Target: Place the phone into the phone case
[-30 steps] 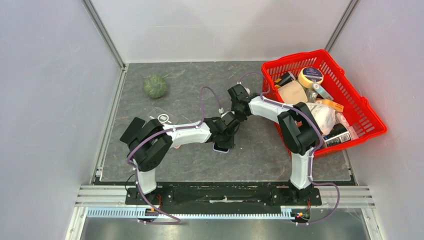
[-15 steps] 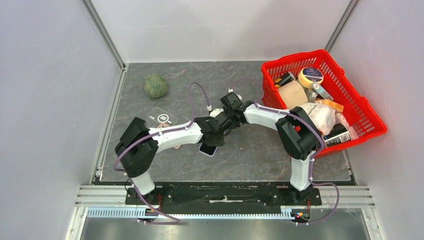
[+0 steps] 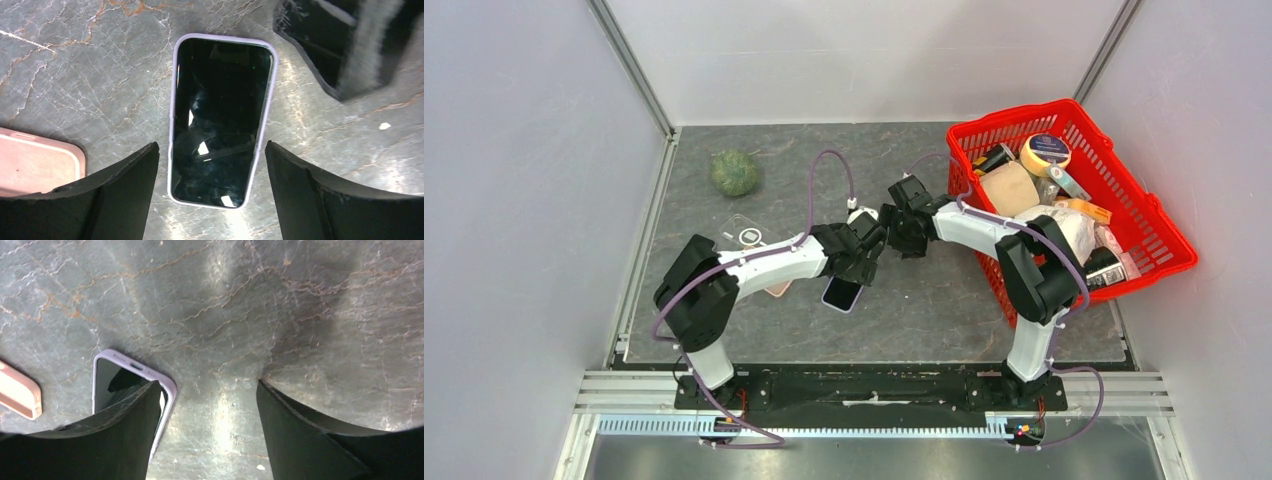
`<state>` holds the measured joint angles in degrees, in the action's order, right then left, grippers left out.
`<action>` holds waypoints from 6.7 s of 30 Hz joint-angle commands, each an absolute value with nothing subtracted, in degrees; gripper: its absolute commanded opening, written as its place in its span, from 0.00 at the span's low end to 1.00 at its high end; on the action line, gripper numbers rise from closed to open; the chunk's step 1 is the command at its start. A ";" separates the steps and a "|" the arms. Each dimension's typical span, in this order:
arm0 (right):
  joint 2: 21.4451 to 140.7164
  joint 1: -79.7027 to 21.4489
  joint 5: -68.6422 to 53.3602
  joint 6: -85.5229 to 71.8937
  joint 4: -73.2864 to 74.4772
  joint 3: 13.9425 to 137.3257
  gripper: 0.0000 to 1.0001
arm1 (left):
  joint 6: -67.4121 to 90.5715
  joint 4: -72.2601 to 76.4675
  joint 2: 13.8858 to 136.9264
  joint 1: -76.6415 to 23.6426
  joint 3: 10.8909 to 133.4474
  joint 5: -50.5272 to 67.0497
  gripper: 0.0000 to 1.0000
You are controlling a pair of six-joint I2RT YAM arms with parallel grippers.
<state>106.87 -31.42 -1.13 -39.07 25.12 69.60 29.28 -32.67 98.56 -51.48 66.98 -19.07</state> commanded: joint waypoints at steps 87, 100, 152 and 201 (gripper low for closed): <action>87.08 -31.64 -5.12 -37.82 25.80 58.96 1.00 | 27.55 -27.86 124.54 -27.97 103.60 -21.30 0.87; 88.03 -31.63 -5.16 -35.06 24.31 57.30 0.99 | 43.24 -37.74 98.18 -25.04 83.84 -31.34 0.66; 88.56 -31.64 -7.68 -34.73 19.37 52.91 0.91 | 53.43 -27.19 97.13 -1.14 62.93 -18.69 0.02; 87.28 -31.65 -6.06 -34.93 19.99 52.69 0.97 | 52.90 -24.15 92.60 -50.27 55.64 -22.14 0.65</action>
<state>88.58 -31.66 -6.61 -35.31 20.62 52.93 50.74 -20.45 95.39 -50.06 53.34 -16.69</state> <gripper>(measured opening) 0.955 0.569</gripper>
